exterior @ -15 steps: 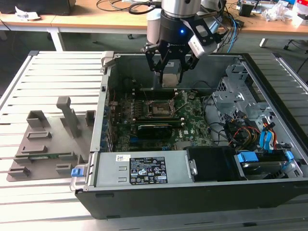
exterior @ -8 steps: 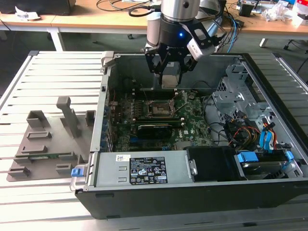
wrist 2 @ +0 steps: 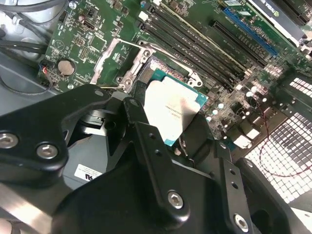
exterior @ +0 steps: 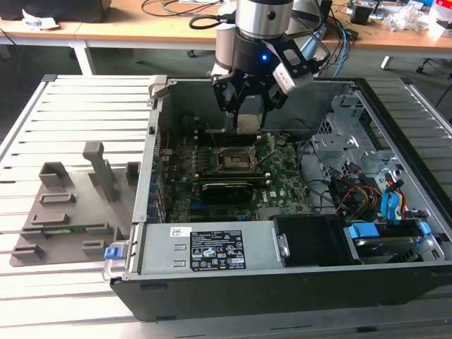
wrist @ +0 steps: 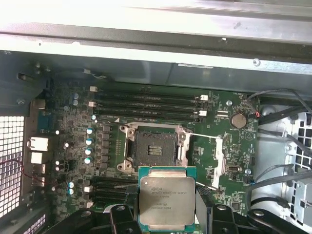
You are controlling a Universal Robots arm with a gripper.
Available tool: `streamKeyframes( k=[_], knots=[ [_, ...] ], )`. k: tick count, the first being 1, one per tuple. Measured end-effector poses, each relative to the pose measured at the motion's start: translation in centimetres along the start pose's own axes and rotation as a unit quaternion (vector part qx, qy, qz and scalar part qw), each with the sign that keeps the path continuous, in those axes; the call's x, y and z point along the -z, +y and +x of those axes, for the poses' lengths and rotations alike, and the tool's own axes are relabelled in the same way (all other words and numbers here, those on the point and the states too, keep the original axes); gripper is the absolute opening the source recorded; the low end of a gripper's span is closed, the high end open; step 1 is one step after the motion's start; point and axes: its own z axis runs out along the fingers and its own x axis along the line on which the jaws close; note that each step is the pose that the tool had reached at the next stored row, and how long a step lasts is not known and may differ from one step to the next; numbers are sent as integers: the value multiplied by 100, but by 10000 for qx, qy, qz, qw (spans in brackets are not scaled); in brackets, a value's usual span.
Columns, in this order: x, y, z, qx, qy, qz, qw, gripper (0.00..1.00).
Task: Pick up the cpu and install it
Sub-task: 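Pick up the cpu and move it towards the insertion slot, then place the cpu into insertion slot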
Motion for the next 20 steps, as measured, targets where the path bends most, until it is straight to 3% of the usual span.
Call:
streamKeyframes(
  k=[14,17,20],
  knots=[
    [-9,0,0,-11,-1,-1,10000,55],
    [-9,0,0,-77,0,0,10000,55],
    [-10,0,0,-315,3,8,9995,55]
  ],
)
